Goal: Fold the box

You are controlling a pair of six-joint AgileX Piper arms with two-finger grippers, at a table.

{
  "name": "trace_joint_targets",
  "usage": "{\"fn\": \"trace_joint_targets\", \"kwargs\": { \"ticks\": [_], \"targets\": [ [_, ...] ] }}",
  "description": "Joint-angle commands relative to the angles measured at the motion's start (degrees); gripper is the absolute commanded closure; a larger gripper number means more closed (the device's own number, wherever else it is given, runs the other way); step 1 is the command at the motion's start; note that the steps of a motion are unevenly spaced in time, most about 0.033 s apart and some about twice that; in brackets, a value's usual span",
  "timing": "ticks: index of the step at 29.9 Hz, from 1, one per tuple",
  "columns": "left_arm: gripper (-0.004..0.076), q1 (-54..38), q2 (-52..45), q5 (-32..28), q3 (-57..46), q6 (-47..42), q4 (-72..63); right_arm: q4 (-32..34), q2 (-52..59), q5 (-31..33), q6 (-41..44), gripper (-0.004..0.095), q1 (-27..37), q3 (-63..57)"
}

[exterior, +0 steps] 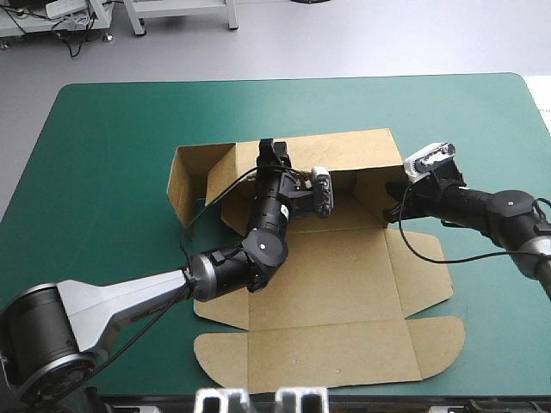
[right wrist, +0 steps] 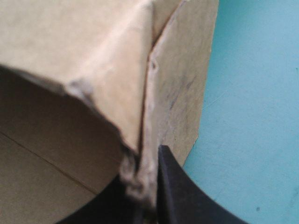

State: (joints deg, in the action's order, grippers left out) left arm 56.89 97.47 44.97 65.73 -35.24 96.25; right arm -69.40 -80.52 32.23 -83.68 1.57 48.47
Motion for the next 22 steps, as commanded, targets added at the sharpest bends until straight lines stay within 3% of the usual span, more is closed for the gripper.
{"fn": "trace_joint_targets", "kwargs": {
  "ticks": [1,11,14,18,22],
  "targets": [
    [0.0376,3.3,-2.8,3.2,2.1,-4.9,4.1,-2.0,1.4,1.7,0.2,0.0915,0.2,1.6],
    [0.0386,10.3,-5.1,5.6,5.4,-9.6,5.1,-1.7,1.4,1.1,3.4,0.0915,0.2,1.6],
    [0.0487,9.8,-6.1,8.8,8.0,-9.7,5.1,-1.2,1.4,1.5,5.4,0.0914,0.2,1.6],
    [0.0736,6.9,-8.6,8.0,12.3,-13.4,4.8,-1.1,1.6,2.8,7.4,0.0913,0.2,1.6],
    [0.0713,0.4,-11.1,5.8,18.3,-14.5,-2.5,-0.6,3.6,3.0,10.0,0.0911,0.2,1.7]
  ]
}}
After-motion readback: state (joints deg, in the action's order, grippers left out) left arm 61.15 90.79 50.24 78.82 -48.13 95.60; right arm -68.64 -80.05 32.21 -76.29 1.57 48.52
